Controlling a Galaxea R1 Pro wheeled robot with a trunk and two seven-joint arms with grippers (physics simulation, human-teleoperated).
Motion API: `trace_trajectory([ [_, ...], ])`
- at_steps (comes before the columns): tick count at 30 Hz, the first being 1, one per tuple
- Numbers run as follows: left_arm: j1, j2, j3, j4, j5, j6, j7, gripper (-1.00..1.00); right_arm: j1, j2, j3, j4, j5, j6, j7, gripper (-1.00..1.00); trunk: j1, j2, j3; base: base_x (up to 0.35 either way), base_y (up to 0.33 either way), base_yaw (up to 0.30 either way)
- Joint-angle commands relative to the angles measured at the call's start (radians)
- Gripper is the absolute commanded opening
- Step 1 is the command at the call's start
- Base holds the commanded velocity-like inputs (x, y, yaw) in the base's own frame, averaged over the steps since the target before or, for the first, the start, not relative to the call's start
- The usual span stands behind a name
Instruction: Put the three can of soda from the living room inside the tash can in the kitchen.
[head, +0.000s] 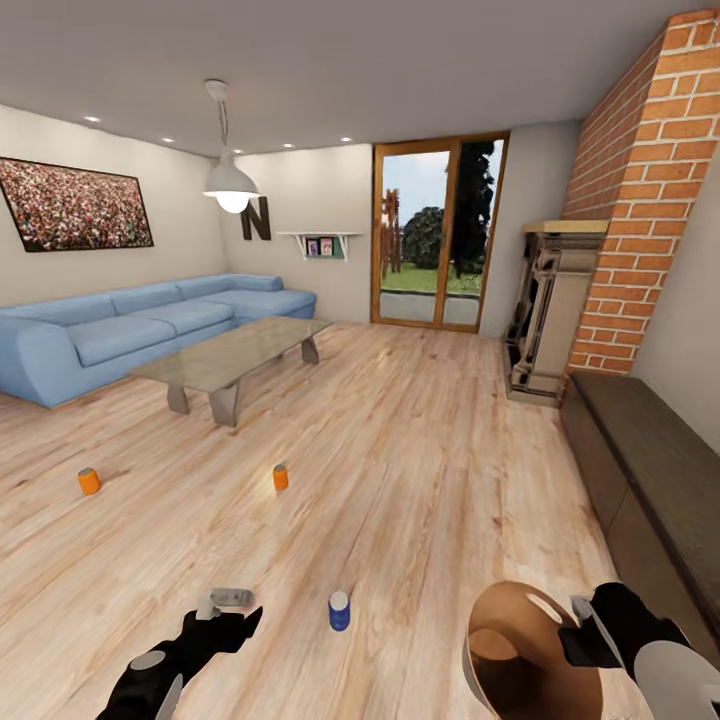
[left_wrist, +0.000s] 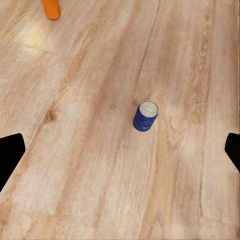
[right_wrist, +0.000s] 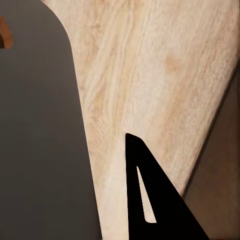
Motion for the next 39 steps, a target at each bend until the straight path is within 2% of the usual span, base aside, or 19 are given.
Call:
trace_trajectory([
  [1, 0.0, 0.0, 0.0, 0.0, 0.0, 0.0, 0.0, 1.0, 0.0, 0.0, -0.005, 0.0, -0.012, 0.002, -0.001, -1.0, 0.0, 0.0, 0.001, 0.007, -0.017, -0.204],
  [6, 0.0, 0.001, 0.001, 0.001, 0.0, -0.001, 0.0, 1.0, 0.0, 0.0, -0.008, -0.001, -0.012, 0.002, -0.002, -1.0, 0.0, 0.0, 0.007, 0.118, 0.017, -0.201],
  [14, 0.0, 0.001, 0.001, 0.002, -0.001, 0.0, -0.001, 1.0, 0.0, 0.001, -0.008, 0.0, -0.012, 0.002, -0.003, -1.0, 0.0, 0.0, 0.012, 0.296, 0.025, -0.174],
  [27, 0.0, 0.001, -0.002, 0.002, -0.001, 0.002, -0.002, 1.0, 0.0, 0.0, -0.008, 0.0, -0.011, 0.002, 0.0, -1.0, 0.0, 0.0, 0.013, 0.211, 0.047, -0.022],
  [32, 0.0, 0.008, -0.007, 0.032, 0.0, 0.001, -0.003, 1.0, 0.0, 0.0, -0.008, 0.0, -0.011, 0.002, -0.002, -1.0, 0.0, 0.0, 0.013, 0.251, 0.139, -0.007],
  [39, 0.0, 0.01, -0.01, 0.048, 0.002, 0.003, -0.004, 1.0, 0.0, 0.0, -0.009, -0.001, -0.012, 0.002, -0.004, -1.0, 0.0, 0.0, 0.013, 0.091, 0.043, -0.158],
])
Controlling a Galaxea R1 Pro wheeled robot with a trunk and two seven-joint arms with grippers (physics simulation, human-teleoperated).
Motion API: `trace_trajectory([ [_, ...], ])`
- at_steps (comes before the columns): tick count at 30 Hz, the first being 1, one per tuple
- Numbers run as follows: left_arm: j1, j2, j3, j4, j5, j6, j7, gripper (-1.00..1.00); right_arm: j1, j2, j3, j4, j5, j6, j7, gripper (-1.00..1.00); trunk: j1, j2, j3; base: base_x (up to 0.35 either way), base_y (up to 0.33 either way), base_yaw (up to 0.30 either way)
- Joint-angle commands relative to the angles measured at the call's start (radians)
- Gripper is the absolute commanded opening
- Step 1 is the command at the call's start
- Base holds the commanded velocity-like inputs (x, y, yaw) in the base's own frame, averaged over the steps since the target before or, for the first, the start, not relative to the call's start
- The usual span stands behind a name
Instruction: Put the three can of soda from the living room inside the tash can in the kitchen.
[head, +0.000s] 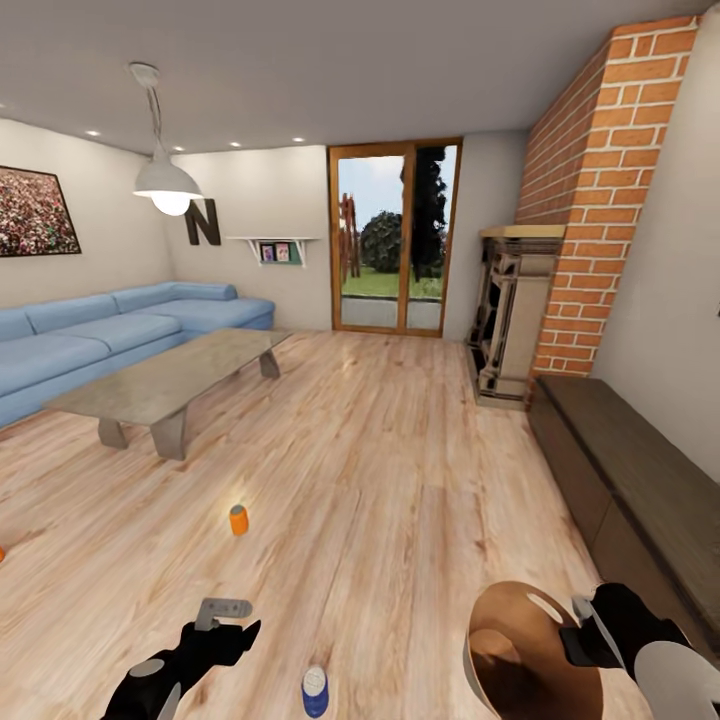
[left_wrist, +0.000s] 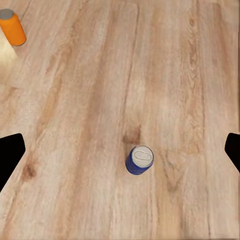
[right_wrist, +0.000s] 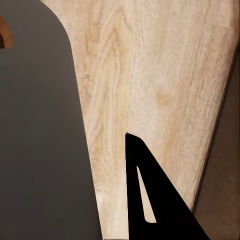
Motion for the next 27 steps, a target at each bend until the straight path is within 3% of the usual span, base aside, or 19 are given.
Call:
trace_trajectory([
  [1, 0.0, 0.0, 0.0, 0.001, 0.0, 0.0, 0.0, 1.0, 0.0, 0.0, -0.003, 0.0, -0.014, 0.002, 0.0, -1.0, 0.0, 0.0, 0.0, -0.064, 0.134, -0.222],
  [14, -0.001, 0.0, -0.004, 0.007, -0.003, 0.009, 0.0, 1.0, 0.0, 0.003, -0.002, -0.005, -0.013, 0.004, 0.0, -1.0, 0.0, 0.0, 0.004, -0.116, 0.259, -0.219],
  [21, -0.002, -0.002, -0.008, 0.025, -0.005, 0.002, 0.004, 1.0, 0.0, 0.001, -0.003, -0.004, -0.016, 0.007, 0.011, -1.0, 0.0, 0.0, 0.004, -0.075, 0.156, -0.045],
  [27, -0.002, -0.007, -0.032, 0.031, -0.008, 0.0, 0.015, 1.0, -0.001, -0.001, -0.004, -0.005, -0.016, 0.024, 0.024, -1.0, 0.0, 0.0, 0.005, -0.008, 0.018, -0.004],
])
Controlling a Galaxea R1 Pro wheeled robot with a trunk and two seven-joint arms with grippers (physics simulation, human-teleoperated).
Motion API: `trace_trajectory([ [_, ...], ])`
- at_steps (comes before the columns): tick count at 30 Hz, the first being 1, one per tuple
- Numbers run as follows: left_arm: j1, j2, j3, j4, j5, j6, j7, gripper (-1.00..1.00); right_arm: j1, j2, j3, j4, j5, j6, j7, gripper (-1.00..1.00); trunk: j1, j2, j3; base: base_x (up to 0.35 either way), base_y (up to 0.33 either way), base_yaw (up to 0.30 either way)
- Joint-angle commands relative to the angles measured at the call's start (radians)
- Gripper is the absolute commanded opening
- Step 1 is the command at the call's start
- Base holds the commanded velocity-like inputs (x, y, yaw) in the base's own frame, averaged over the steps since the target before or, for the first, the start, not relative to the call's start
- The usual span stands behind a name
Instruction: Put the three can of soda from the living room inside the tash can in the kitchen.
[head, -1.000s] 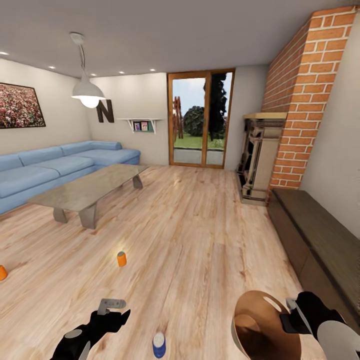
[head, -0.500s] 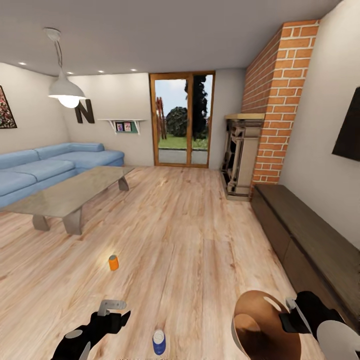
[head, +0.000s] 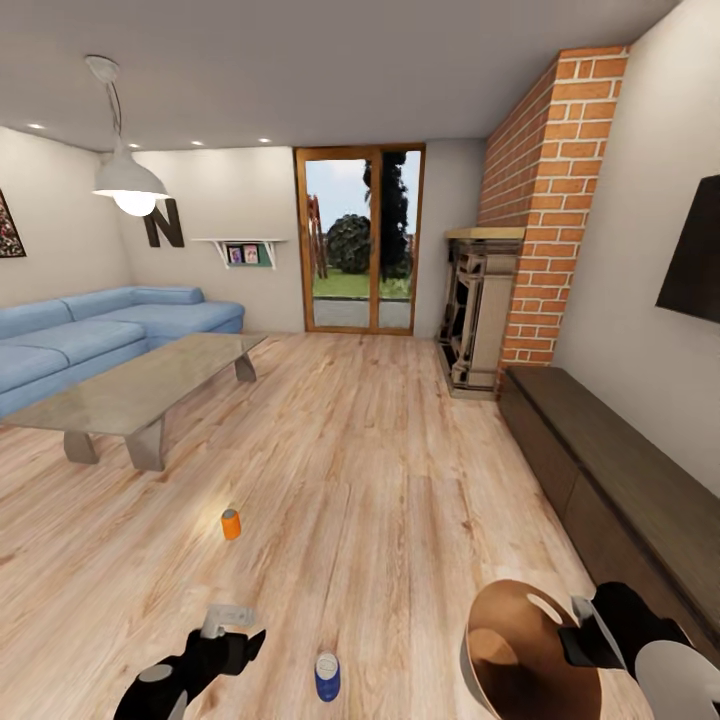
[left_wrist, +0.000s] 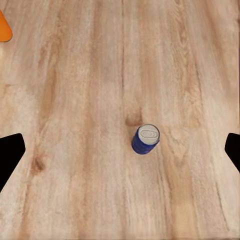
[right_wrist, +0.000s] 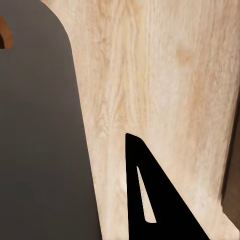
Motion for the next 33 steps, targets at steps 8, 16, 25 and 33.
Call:
trace_trajectory([
  [8, 0.0, -0.005, -0.04, 0.001, -0.044, 0.0, 0.008, 1.0, -0.002, 0.002, 0.002, -0.005, -0.006, 0.064, 0.004, -1.0, 0.0, 0.0, 0.0, 0.052, -0.022, -0.001],
  [16, -0.001, -0.01, -0.043, 0.002, -0.051, 0.004, 0.011, 1.0, -0.014, 0.0, 0.008, -0.006, -0.006, 0.077, 0.004, -1.0, 0.0, 0.0, 0.0, 0.239, -0.162, 0.0],
  [25, -0.007, -0.045, -0.064, 0.001, -0.05, -0.003, 0.012, 1.0, -0.136, -0.003, 0.012, -0.026, -0.006, 0.195, 0.009, -1.0, 0.0, 0.0, -0.003, 0.285, -0.067, 0.0],
  [33, -0.008, -0.05, -0.07, 0.048, -0.048, -0.106, 0.017, 1.0, -0.183, 0.008, 0.015, -0.033, -0.006, 0.209, 0.036, -1.0, 0.0, 0.0, -0.009, 0.068, -0.004, 0.0],
])
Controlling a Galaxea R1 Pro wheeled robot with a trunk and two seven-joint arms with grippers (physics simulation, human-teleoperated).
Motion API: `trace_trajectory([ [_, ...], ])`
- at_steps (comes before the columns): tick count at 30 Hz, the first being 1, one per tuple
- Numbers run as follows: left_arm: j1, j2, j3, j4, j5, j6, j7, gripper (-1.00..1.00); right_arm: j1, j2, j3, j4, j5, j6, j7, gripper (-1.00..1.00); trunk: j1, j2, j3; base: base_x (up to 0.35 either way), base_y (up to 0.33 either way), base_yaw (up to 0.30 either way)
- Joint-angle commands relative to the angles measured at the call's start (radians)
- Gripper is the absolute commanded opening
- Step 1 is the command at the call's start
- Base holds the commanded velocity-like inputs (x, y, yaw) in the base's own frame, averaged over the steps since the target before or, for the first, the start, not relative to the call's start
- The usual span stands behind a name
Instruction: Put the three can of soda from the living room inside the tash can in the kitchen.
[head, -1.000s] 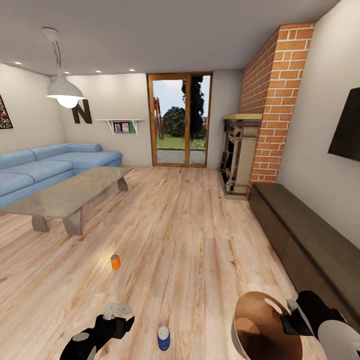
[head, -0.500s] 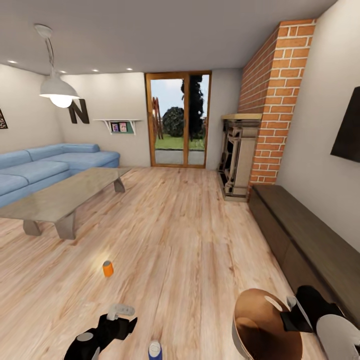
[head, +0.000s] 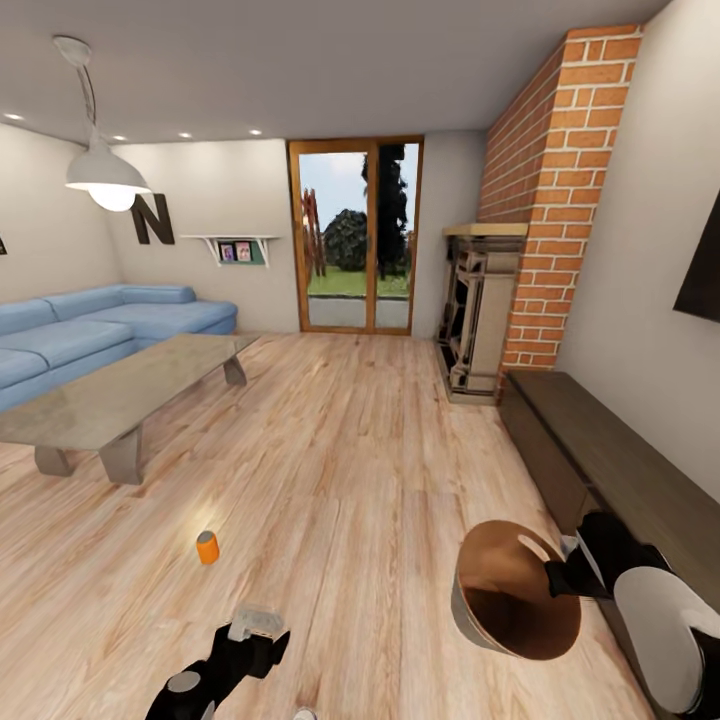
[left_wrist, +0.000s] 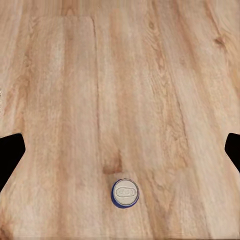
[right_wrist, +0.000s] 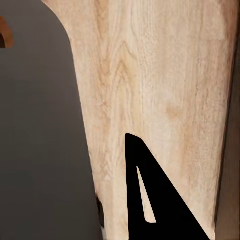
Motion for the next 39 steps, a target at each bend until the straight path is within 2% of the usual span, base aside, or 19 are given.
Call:
trace_trajectory([
  [1, 0.0, 0.0, 0.001, 0.017, 0.001, -0.01, 0.001, 1.0, -0.003, 0.001, -0.003, 0.001, -0.027, 0.004, 0.005, -1.0, 0.0, 0.0, 0.0, 0.012, -0.001, 0.0],
  [4, -0.001, -0.001, 0.004, 0.094, 0.008, -0.044, 0.009, 1.0, -0.01, 0.002, -0.003, 0.002, -0.027, 0.005, 0.032, -1.0, 0.0, 0.0, -0.001, 0.007, 0.0, 0.0],
  [7, -0.004, -0.002, 0.004, 0.134, 0.008, -0.082, 0.023, 1.0, -0.013, 0.009, -0.003, 0.003, -0.027, 0.005, 0.047, -1.0, 0.011, -0.021, -0.011, 0.003, 0.0, 0.0],
  [13, -0.007, -0.001, -0.001, 0.175, 0.004, -0.173, 0.062, 1.0, -0.015, 0.028, -0.002, 0.002, -0.019, 0.005, 0.048, -1.0, 0.034, -0.063, -0.03, 0.001, 0.0, 0.0],
  [18, -0.008, -0.001, -0.002, 0.181, 0.004, -0.212, 0.073, 1.0, -0.014, 0.03, -0.002, 0.002, -0.017, 0.006, 0.048, -1.0, 0.054, -0.098, -0.045, 0.0, 0.0, 0.0],
  [25, -0.009, -0.006, -0.003, 0.158, 0.006, -0.225, 0.078, 1.0, -0.014, 0.02, -0.004, 0.001, -0.014, 0.015, 0.05, -1.0, 0.08, -0.147, -0.067, 0.0, 0.0, 0.0],
  [29, -0.015, -0.024, -0.004, 0.103, 0.004, -0.219, 0.092, 1.0, -0.015, 0.01, -0.005, -0.001, -0.014, 0.021, 0.05, -1.0, 0.096, -0.175, -0.08, 0.0, 0.0, 0.0],
  [30, -0.021, -0.033, -0.004, 0.08, 0.004, -0.217, 0.114, 1.0, -0.015, 0.006, -0.005, -0.001, -0.014, 0.023, 0.05, -1.0, 0.1, -0.182, -0.083, 0.0, 0.0, 0.0],
  [35, -0.064, -0.056, -0.005, 0.071, 0.002, -0.216, 0.148, 1.0, -0.015, 0.008, -0.007, 0.0, -0.019, 0.025, 0.05, -1.0, 0.119, -0.217, -0.099, 0.0, 0.0, 0.0],
  [39, -0.101, -0.07, -0.006, 0.113, -0.001, -0.22, 0.158, 1.0, -0.015, 0.006, -0.014, 0.0, -0.023, 0.042, 0.048, -1.0, 0.134, -0.245, -0.111, 0.0, 0.0, 0.0],
])
